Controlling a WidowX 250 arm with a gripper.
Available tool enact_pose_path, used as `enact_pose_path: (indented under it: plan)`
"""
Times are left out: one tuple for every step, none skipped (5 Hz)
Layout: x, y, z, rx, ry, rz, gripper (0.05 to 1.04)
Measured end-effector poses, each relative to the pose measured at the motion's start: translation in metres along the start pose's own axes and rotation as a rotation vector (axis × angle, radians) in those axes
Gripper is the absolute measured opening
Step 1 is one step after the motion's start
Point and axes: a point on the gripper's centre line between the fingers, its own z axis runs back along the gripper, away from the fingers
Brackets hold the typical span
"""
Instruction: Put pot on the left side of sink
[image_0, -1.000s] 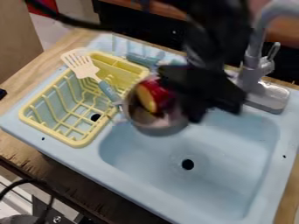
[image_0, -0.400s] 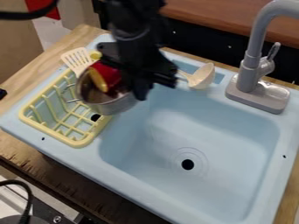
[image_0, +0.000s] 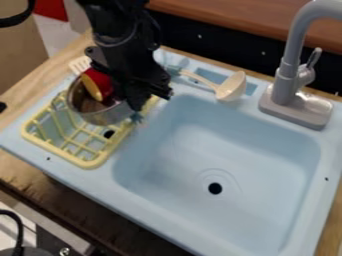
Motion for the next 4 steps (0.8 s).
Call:
enact_pose_path:
  plan:
    - [-0.004,0.016,-0.004,-0.011,-0.004,-0.012,0.061]
    - [-0.01,0.026,-0.008,-0.023,0.02,-0.029,0.061]
    - [-0.013,0.034,-0.011,-0.014,0.034,-0.049,0.061]
    - [-0.013,0.042,-0.014,-0.004,0.04,-0.064,0.061]
